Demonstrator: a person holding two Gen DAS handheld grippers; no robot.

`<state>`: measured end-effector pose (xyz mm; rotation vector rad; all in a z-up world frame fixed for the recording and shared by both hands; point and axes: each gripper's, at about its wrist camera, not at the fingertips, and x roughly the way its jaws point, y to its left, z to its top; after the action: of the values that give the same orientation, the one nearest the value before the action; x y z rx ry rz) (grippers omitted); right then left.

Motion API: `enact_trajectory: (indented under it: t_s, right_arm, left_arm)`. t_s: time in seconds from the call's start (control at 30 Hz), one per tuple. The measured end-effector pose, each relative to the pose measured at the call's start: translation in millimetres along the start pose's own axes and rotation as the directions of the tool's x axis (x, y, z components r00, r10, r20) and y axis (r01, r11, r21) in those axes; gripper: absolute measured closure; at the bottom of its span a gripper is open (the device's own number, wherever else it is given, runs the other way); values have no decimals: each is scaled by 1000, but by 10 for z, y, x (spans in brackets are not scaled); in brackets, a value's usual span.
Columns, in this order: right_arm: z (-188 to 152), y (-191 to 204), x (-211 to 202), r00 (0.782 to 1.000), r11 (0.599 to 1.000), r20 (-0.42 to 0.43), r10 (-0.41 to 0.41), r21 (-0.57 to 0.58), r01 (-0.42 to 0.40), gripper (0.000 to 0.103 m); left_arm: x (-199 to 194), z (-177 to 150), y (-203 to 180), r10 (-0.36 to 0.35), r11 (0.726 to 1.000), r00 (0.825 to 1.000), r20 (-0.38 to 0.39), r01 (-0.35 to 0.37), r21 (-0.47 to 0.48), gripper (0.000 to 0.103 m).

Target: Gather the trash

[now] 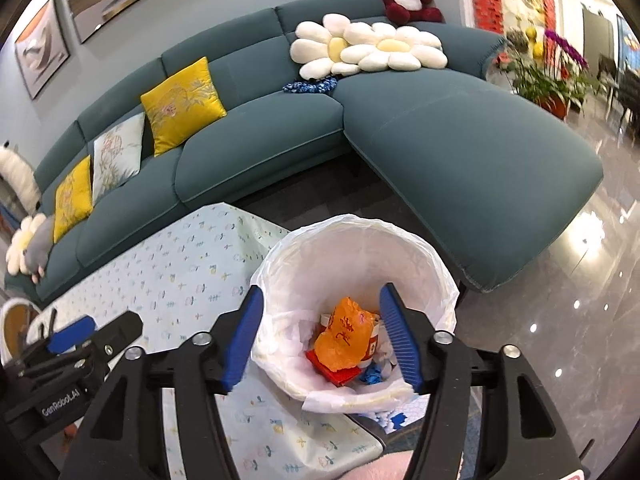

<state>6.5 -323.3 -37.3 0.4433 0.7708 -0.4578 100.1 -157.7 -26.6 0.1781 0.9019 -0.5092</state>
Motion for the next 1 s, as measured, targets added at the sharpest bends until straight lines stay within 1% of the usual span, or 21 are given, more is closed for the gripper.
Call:
enact_trajectory:
  t_s: [0.1, 0.17, 0.23, 0.4, 0.67, 0.7, 0.77, 0.8, 1.0]
  right_arm:
    - [-67, 79, -76, 1000, 999, 7, -18, -36, 19, 35]
    - [-117, 128, -129, 1000, 998, 11, -29, -61, 29, 35]
    - [-164, 173, -175, 999, 996, 11, -38, -80, 38, 32]
    - [-281, 197, -254, 999, 995, 4, -43, -85, 43, 20]
    - [-445, 200, -301, 998, 993, -11, -65, -99, 64, 17]
    - [-468, 188, -307, 998, 992, -13, -67, -103, 65, 13]
    - [-504, 182, -317, 998, 991, -12, -70, -112, 68, 10]
    - [-520, 178, -322, 997, 991, -12, -72, -114, 70, 6]
    - [-593, 173, -334, 996, 988, -9, -88, -129, 86, 7]
  left_arm:
    - [-56, -55, 62, 18, 1000, 1000, 6, -18, 1, 14]
    - [-80, -82, 86, 26, 1000, 1000, 6, -26, -1, 13]
    - [-108, -123, 97, 42, 999, 999, 9, -42, 4, 12]
    - [-171, -230, 114, 56, 998, 998, 9, -56, 3, 11]
    - [-197, -376, 119, 77, 997, 997, 1, -77, 8, 10]
    - [-197, -392, 112, 86, 996, 996, 0, -86, 9, 10]
    - [-193, -417, 111, 95, 995, 995, -4, -95, 1, 9]
    - [-196, -427, 107, 96, 995, 995, -5, -96, -3, 9]
    - [-174, -486, 78, 105, 994, 994, -19, -105, 3, 9]
